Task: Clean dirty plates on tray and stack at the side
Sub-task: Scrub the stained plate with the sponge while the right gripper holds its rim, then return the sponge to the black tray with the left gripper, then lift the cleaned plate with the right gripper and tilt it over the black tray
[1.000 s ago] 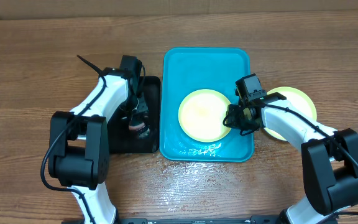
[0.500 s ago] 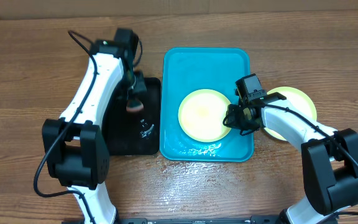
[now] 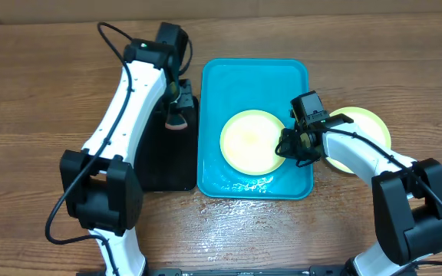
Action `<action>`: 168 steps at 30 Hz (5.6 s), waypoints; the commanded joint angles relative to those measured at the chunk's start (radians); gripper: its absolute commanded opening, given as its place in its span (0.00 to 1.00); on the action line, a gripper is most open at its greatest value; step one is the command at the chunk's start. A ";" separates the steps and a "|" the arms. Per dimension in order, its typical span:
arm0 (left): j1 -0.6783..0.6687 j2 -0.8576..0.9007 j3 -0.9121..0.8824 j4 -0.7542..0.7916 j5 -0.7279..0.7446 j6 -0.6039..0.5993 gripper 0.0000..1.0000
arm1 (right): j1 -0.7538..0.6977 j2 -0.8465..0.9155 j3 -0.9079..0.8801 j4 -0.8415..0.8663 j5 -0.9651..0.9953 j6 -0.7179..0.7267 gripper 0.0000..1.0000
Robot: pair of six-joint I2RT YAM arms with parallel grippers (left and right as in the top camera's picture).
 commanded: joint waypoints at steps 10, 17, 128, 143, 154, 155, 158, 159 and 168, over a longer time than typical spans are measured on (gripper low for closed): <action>-0.258 0.182 0.044 0.240 0.295 -0.105 0.04 | -0.003 0.033 -0.023 -0.014 0.071 -0.014 0.05; -0.311 0.317 0.044 0.274 0.418 -0.136 0.04 | -0.003 0.033 -0.023 -0.016 0.071 -0.014 0.05; 0.236 -0.100 0.266 -0.234 0.022 -0.024 0.93 | 0.117 -0.040 0.528 -0.468 0.185 -0.246 0.04; 0.367 -0.106 0.670 -0.425 0.134 0.068 1.00 | 0.484 0.053 0.615 -0.207 0.434 -0.285 0.04; 0.367 -0.106 0.668 -0.425 0.129 0.071 1.00 | 0.558 0.084 0.630 -0.171 0.683 -0.286 0.04; 0.367 -0.106 0.668 -0.425 0.129 0.071 1.00 | 0.572 0.080 0.634 -0.171 0.718 -0.286 0.04; 0.367 -0.106 0.668 -0.425 0.129 0.071 1.00 | 0.621 0.058 0.637 -0.169 0.838 -0.286 0.04; 0.367 -0.106 0.668 -0.425 0.129 0.071 1.00 | 0.644 0.053 0.637 -0.169 0.893 -0.286 0.04; 0.367 -0.106 0.668 -0.425 0.129 0.071 1.00 | 0.753 0.049 0.637 -0.171 1.126 -0.286 0.04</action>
